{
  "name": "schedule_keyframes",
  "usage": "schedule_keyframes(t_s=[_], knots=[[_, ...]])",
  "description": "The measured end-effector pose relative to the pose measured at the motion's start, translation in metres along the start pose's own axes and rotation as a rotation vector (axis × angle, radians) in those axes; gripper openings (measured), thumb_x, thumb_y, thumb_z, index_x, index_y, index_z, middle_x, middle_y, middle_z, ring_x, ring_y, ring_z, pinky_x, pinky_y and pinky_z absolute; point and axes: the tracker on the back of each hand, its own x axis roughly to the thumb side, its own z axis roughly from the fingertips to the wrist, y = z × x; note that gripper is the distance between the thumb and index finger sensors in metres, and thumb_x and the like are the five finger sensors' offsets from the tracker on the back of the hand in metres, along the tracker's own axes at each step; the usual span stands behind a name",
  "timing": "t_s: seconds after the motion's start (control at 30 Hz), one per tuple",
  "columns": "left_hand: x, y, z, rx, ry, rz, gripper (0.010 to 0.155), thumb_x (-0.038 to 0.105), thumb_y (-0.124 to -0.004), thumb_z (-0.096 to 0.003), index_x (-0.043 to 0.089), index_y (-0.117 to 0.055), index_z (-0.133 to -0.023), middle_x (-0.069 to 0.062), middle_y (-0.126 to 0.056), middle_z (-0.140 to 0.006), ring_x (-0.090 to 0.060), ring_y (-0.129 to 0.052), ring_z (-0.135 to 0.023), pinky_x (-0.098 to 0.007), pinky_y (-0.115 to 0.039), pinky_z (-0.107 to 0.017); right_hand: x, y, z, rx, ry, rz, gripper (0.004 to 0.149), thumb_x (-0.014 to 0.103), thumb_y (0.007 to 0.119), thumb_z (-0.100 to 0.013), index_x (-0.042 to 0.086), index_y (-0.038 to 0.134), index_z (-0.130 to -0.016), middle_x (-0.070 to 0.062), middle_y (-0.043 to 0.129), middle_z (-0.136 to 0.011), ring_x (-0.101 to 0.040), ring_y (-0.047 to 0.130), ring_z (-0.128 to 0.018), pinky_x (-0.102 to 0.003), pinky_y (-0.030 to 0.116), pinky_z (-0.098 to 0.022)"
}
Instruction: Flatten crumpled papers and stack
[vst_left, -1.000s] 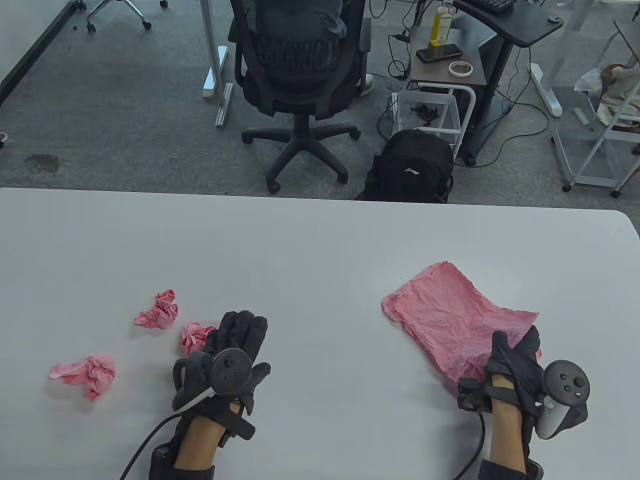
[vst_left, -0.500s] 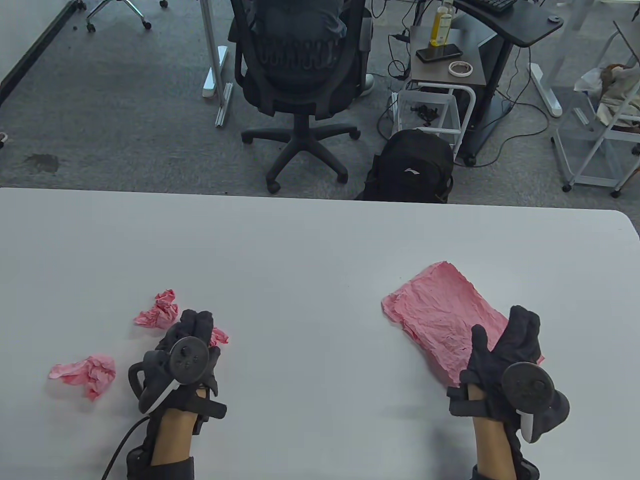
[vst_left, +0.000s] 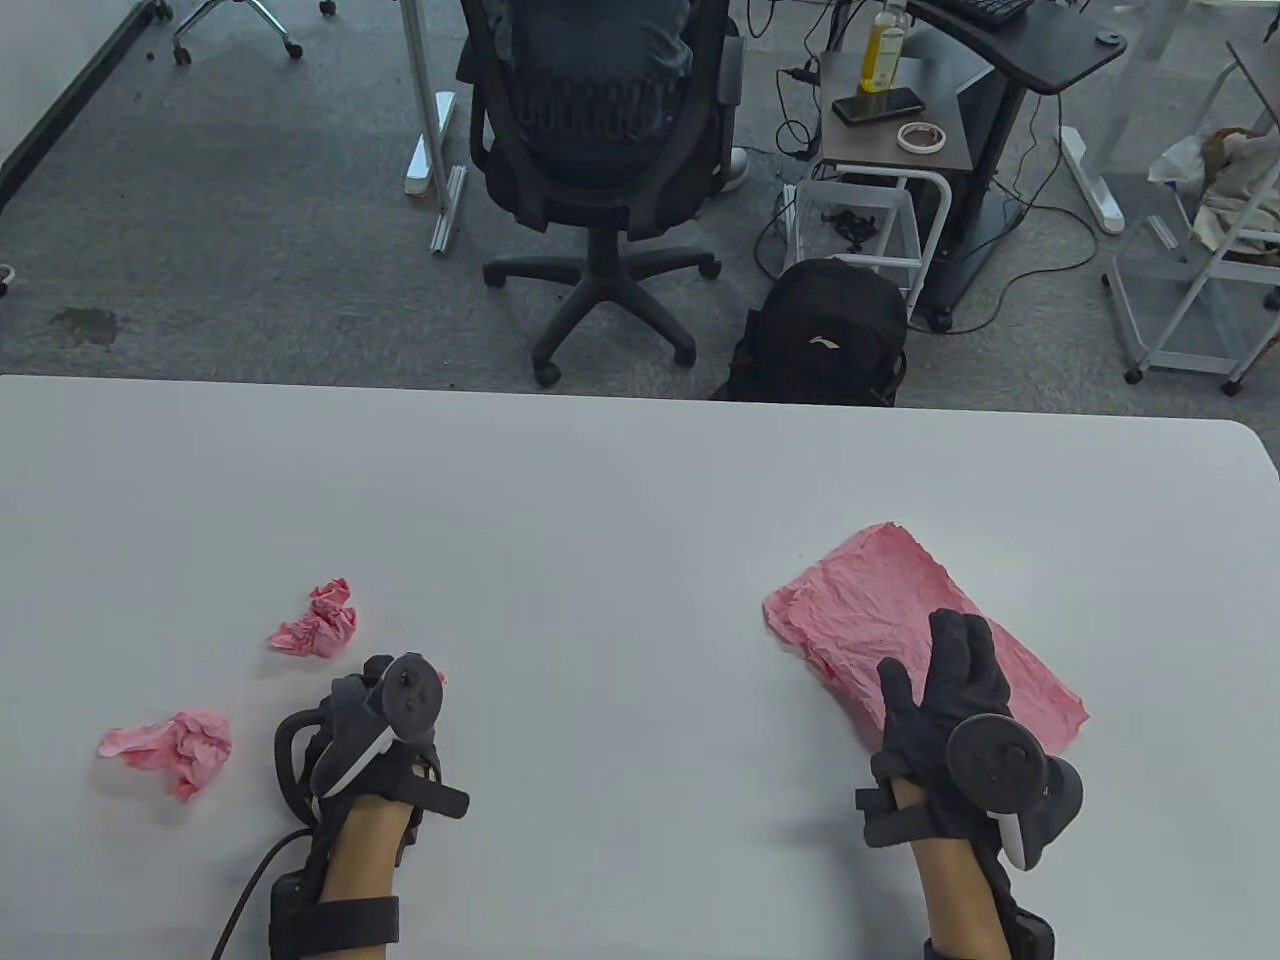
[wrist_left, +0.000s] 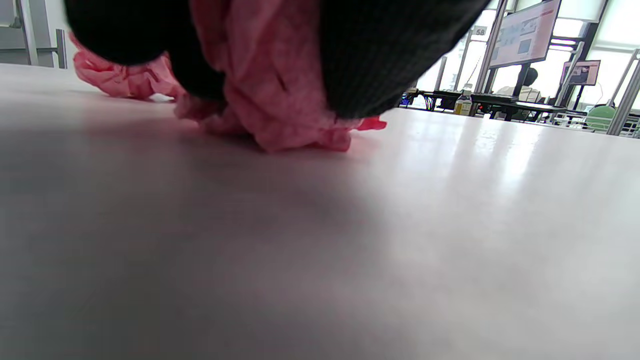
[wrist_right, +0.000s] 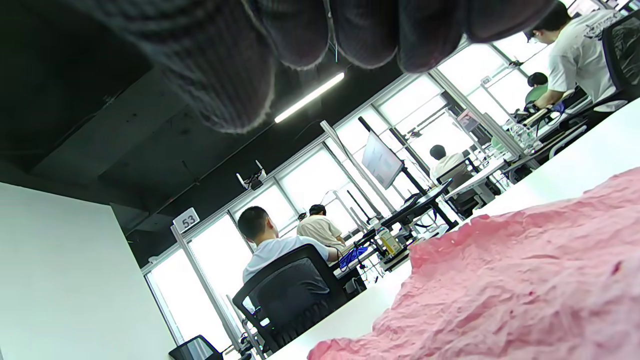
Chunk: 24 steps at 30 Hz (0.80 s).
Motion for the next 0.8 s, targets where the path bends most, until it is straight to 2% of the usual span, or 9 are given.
schedule_keyframes(t_s=[0.2,0.4,0.47,0.6,0.73,0.8], knots=[[0.008,0.012,0.012,0.100,-0.085,0.153,0.057,0.034,-0.087,-0.0483,0.018,-0.071,-0.100,-0.013,-0.075,-0.093,-0.024,-0.092,-0.054,-0.046,-0.077,-0.046,0.005,0.020,0.004,0.093,-0.018,-0.009,0.068,0.037,0.082,-0.051,0.011,0.049,-0.105,-0.030,0.046,-0.107,-0.056,0.056,-0.089,-0.066,0.053,-0.058],[0.027,0.024,0.027,0.254,-0.186,0.333,0.061,0.038,-0.086,-0.0487,0.016,-0.066,-0.102,-0.014,-0.074,-0.092,-0.021,-0.093,-0.052,-0.043,-0.079,-0.044,0.035,0.049,0.003,0.191,-0.105,-0.026,0.067,0.038,0.081,-0.052,0.010,0.051,-0.105,-0.029,0.053,-0.106,-0.056,0.059,-0.088,-0.068,0.054,-0.057],[0.030,0.027,0.031,0.269,-0.208,0.416,0.063,0.040,-0.085,-0.0488,0.015,-0.064,-0.103,-0.014,-0.074,-0.091,-0.020,-0.094,-0.051,-0.042,-0.080,-0.043,0.051,0.058,0.000,0.221,-0.142,-0.062,0.069,0.039,0.079,-0.053,0.010,0.047,-0.106,-0.028,0.057,-0.105,-0.055,0.059,-0.089,-0.068,0.053,-0.057],[0.036,0.024,0.036,0.251,-0.282,0.574,0.064,0.041,-0.086,-0.0490,0.014,-0.064,-0.103,-0.014,-0.074,-0.090,-0.020,-0.094,-0.050,-0.042,-0.080,-0.042,0.084,0.069,0.008,0.263,-0.196,-0.115,0.067,0.039,0.079,-0.053,0.009,0.050,-0.106,-0.027,0.061,-0.103,-0.055,0.061,-0.088,-0.068,0.054,-0.057],[0.049,0.025,0.041,0.258,-0.330,0.525,0.065,0.043,-0.082,-0.0503,0.016,-0.059,-0.105,-0.013,-0.068,-0.093,-0.018,-0.092,-0.054,-0.041,-0.079,-0.045,0.114,0.085,0.025,0.329,-0.325,-0.129,0.063,0.039,0.079,-0.052,0.010,0.058,-0.104,-0.026,0.068,-0.100,-0.054,0.063,-0.087,-0.068,0.055,-0.056],[0.057,0.023,0.045,0.239,-0.376,0.577,0.065,0.044,-0.080,-0.0509,0.017,-0.056,-0.106,-0.012,-0.066,-0.094,-0.017,-0.092,-0.056,-0.041,-0.080,-0.047,0.121,0.093,0.036,0.387,-0.368,-0.158,0.059,0.038,0.079,-0.052,0.009,0.063,-0.101,-0.025,0.074,-0.097,-0.054,0.065,-0.086,-0.069,0.055,-0.056]])
